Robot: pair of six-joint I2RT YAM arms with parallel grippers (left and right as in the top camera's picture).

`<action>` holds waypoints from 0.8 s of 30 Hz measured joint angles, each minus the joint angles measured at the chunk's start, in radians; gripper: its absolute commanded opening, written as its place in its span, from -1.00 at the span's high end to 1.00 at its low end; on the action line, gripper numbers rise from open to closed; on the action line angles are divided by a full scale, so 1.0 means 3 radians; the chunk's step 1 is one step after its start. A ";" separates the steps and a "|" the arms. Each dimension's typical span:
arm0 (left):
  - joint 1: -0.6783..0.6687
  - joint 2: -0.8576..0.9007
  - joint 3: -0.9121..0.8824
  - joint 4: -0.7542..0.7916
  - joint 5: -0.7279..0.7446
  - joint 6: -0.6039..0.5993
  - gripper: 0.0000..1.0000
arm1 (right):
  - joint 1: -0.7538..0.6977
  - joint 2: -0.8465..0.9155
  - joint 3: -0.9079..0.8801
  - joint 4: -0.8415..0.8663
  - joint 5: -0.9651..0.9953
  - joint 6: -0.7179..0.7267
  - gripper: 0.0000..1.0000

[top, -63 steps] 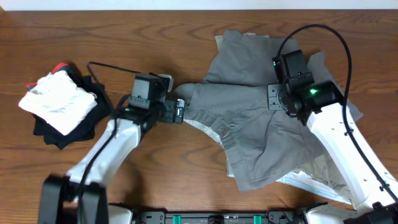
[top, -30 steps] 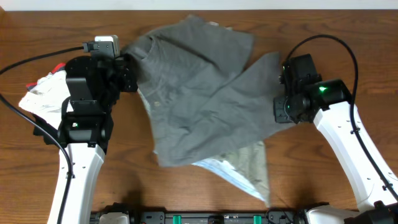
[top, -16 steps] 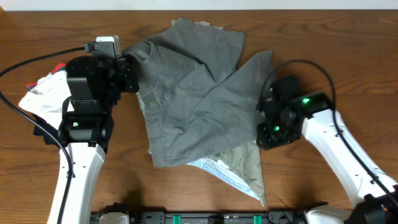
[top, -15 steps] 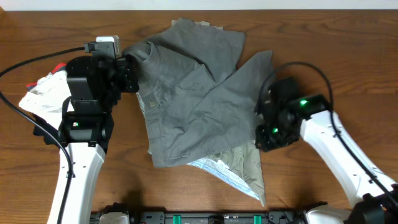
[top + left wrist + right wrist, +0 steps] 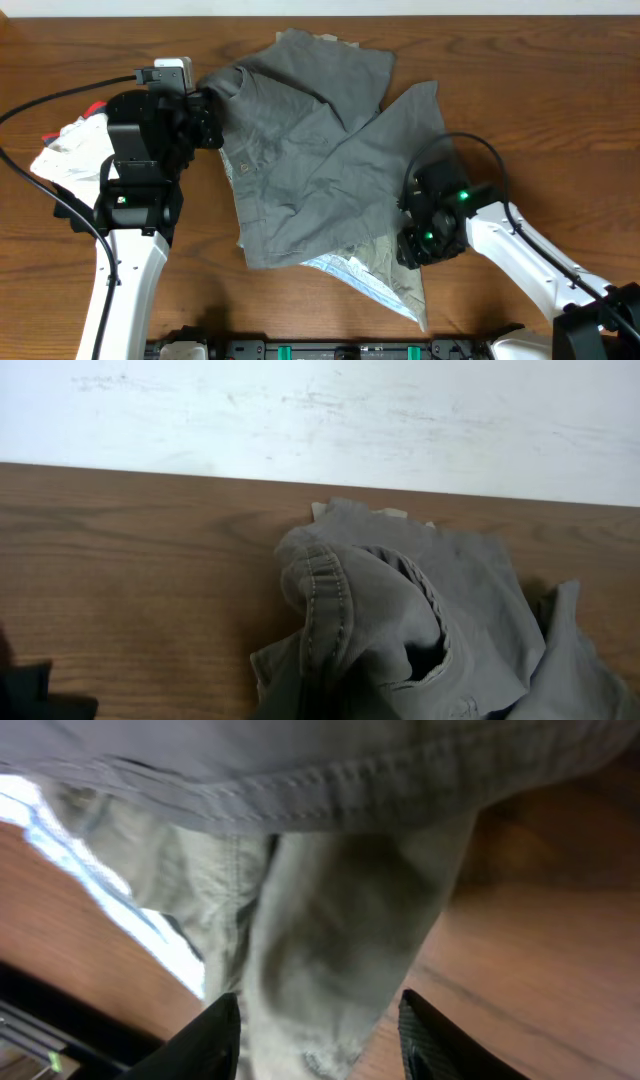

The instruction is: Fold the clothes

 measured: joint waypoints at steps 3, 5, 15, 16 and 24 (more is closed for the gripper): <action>0.0000 0.0000 0.0000 0.0001 0.0000 0.0000 0.88 | 0.0000 0.0001 -0.0151 0.0150 -0.0014 0.0069 0.83; 0.0000 0.0000 0.0000 0.0001 0.0000 0.0000 0.88 | 0.0003 0.0001 -0.0181 0.0211 -0.0020 0.0128 0.97; 0.0000 0.0000 0.0000 -0.0004 0.0000 0.0000 0.88 | -0.0420 0.0000 0.0203 -0.0233 0.0755 0.0904 0.98; 0.0000 0.0001 0.0000 -0.0011 0.0001 0.0000 0.88 | -0.0582 -0.0004 0.0366 -0.0357 0.0921 0.0973 0.98; -0.0004 0.0000 0.0000 -0.0057 0.0069 0.0000 0.88 | -0.1996 -0.0106 0.1698 -0.0844 0.1521 0.1203 0.97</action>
